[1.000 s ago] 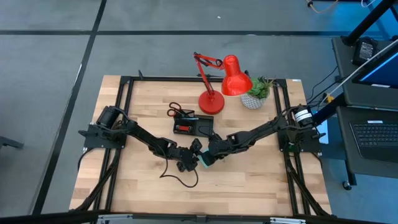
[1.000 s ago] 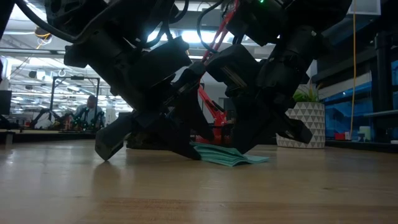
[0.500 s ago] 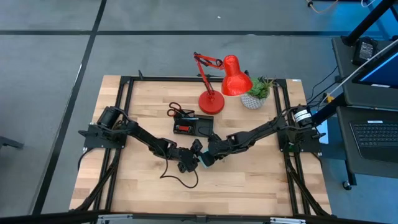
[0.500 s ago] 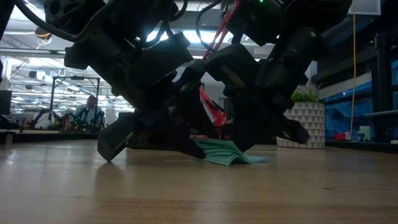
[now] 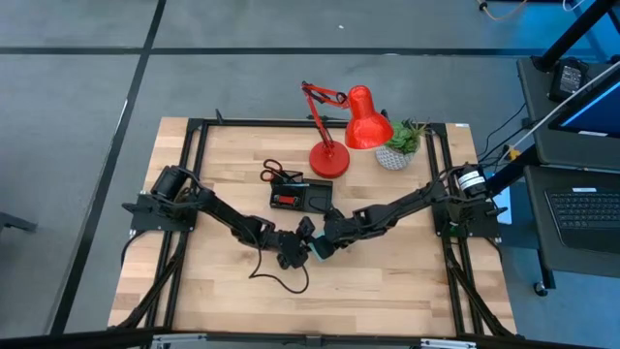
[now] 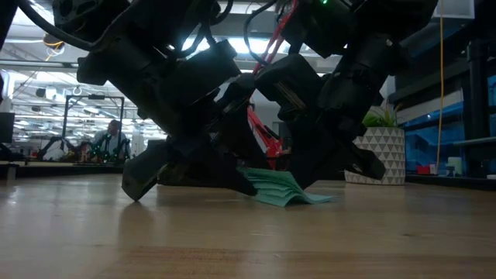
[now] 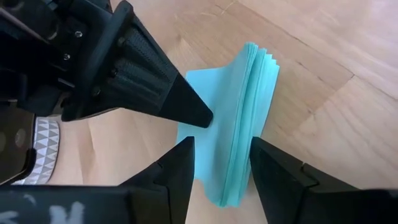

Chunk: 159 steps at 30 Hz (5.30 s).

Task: Pick and place office supplies into organizer
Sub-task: Put the blue sticky note into the black desk organizer

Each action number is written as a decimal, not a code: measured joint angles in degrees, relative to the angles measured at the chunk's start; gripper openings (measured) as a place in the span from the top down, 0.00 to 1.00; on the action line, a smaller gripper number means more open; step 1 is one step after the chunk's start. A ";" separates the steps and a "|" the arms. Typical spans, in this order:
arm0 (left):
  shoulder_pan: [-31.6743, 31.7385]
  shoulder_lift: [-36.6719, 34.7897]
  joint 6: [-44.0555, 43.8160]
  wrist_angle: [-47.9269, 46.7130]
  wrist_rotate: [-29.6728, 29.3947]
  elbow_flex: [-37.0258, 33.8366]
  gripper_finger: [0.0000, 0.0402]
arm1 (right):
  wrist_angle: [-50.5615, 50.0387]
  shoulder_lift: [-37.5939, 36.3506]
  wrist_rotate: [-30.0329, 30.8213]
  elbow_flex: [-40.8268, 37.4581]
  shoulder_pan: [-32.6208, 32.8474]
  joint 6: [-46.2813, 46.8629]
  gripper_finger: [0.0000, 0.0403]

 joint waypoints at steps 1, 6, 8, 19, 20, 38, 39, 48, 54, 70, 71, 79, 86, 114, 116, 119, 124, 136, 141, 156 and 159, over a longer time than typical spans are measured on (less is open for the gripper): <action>-0.04 -0.19 -0.17 -0.12 -0.43 -0.02 0.63 | -0.04 0.00 -0.34 0.00 -0.02 0.00 1.00; -0.08 -1.63 -2.49 -0.40 -1.07 -0.13 0.65 | -0.21 -0.02 -0.50 0.00 -0.02 0.01 1.00; -0.09 -2.09 -2.54 -0.56 -1.18 -0.22 0.65 | -0.25 -0.02 -0.51 0.00 -0.02 0.01 1.00; -0.15 -2.15 -2.74 -1.53 -2.46 -0.11 0.68 | -0.47 -0.07 -0.62 0.00 -0.02 0.04 1.00; -0.15 -2.17 -2.79 -1.53 -2.47 -0.11 0.68 | -0.47 -0.07 -0.62 0.00 -0.02 0.03 1.00; -0.94 -2.15 -2.46 0.31 -3.17 -0.11 0.71 | -0.54 -0.09 -0.73 -0.04 0.02 0.02 1.00; -1.18 -2.15 -2.47 0.50 -3.17 -0.11 0.71 | -0.54 -0.09 -0.73 -0.04 0.02 0.02 1.00; -2.41 -2.06 -2.47 1.85 -2.77 -0.11 0.72 | -0.62 -0.09 -0.77 -0.07 0.02 0.02 1.00; -1.62 -2.02 -2.53 2.76 -2.73 -0.13 0.73 | -0.21 -0.09 -0.53 -0.13 0.07 0.02 1.00; -1.31 -2.24 -1.39 0.86 -6.05 0.02 0.74 | -0.19 -0.09 -0.36 -0.11 0.07 -0.24 1.00; -1.29 -2.24 -1.37 0.78 -7.04 0.02 0.74 | -0.19 -0.09 -0.34 -0.11 0.07 -0.22 1.00; -1.27 -2.30 0.55 0.35 -8.97 0.07 0.74 | -0.21 -0.09 -0.31 -0.11 0.07 -0.20 1.00; -1.27 -2.32 0.57 0.22 -9.38 0.07 0.75 | -0.21 -0.09 -0.30 -0.11 0.07 -0.20 1.00; -0.86 -2.28 0.03 -0.39 -3.99 0.02 0.75 | -0.25 -0.09 -0.21 -0.07 0.04 -0.17 1.00; -0.75 -2.26 -0.78 -0.36 -2.41 0.00 0.75 | -0.25 -0.09 -0.18 -0.07 0.04 -0.17 1.00; -0.85 -2.19 -1.29 -0.07 -1.92 -0.01 0.75 | -0.25 -0.09 -0.14 -0.07 0.04 -0.17 1.00; -0.81 -2.02 -1.28 2.24 -1.99 -0.15 0.75 | -0.24 -0.09 0.80 -0.07 0.07 -0.17 1.00; -0.81 -1.65 -5.07 6.10 0.81 -0.20 0.75 | -0.23 -0.09 0.91 -0.07 0.07 -0.15 1.00; -0.79 -1.65 -5.17 6.14 0.79 -0.13 0.75 | -0.23 -0.09 0.93 -0.07 0.05 -0.17 1.00; -0.79 -1.67 -6.15 5.81 3.39 -0.04 0.78 | -0.21 -0.09 0.95 -0.07 0.04 -0.17 1.00; -0.79 -1.73 -5.61 5.81 3.39 -0.04 0.83 | -0.21 -0.09 0.95 -0.07 0.04 -0.17 1.00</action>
